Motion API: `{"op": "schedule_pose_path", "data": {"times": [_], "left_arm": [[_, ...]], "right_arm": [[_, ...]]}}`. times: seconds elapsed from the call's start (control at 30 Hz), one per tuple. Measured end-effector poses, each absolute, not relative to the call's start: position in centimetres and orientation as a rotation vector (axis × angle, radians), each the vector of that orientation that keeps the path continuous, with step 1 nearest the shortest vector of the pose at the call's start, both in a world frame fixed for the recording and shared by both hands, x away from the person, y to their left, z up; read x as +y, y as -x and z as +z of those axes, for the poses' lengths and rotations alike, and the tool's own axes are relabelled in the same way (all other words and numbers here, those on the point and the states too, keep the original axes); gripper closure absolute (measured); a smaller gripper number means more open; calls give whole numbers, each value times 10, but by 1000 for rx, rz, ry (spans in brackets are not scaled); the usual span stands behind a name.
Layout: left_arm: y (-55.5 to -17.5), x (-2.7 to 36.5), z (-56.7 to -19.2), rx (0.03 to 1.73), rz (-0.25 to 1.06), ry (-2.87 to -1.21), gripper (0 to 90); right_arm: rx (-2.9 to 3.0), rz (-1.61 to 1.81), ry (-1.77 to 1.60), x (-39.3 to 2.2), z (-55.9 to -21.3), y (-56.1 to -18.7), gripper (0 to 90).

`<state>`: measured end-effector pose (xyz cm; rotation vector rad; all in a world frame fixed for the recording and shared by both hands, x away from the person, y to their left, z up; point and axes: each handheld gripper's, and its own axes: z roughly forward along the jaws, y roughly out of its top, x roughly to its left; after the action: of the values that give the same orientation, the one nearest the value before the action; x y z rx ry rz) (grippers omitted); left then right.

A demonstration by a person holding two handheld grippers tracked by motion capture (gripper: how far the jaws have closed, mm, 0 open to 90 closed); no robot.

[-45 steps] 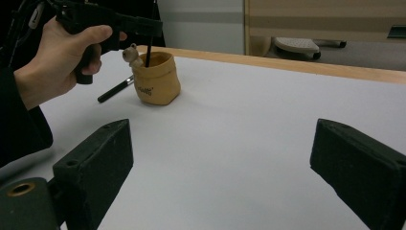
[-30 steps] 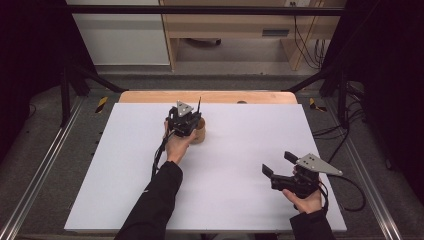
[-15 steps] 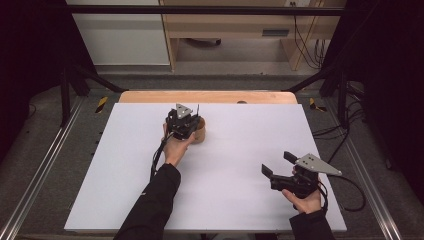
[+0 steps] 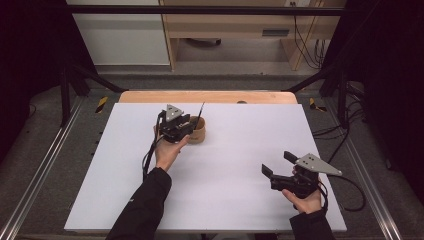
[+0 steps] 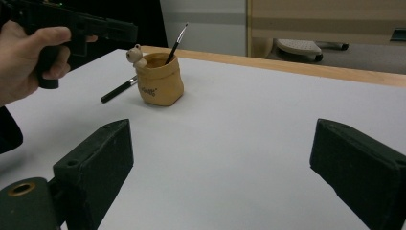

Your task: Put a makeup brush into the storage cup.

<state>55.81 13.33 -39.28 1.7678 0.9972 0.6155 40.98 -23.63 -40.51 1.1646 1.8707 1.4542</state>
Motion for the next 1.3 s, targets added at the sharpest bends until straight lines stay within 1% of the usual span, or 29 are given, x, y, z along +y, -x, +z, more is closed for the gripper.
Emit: {"op": "schedule_pose_path", "data": {"times": [0.03, 0.3, 0.73, 1.0, 1.3], "left_arm": [[-553, 139, -389, 985, 606, -1766, 599], [-532, 154, -380, 950, 593, -1766, 496], [-496, 178, -383, 911, 574, -1781, 399], [-475, 197, -387, 906, 598, -1799, 328], [-456, 219, -389, 927, 600, -1762, 258]], "right_arm": [[1873, 1453, -1164, -237, -405, -410, 81], [1870, 1450, -1165, -236, -405, -410, 81], [1870, 1444, -1167, -237, -404, -410, 81], [1870, 1439, -1167, -238, -405, -410, 80], [1865, 1438, -1168, -238, -404, -410, 80]]}}
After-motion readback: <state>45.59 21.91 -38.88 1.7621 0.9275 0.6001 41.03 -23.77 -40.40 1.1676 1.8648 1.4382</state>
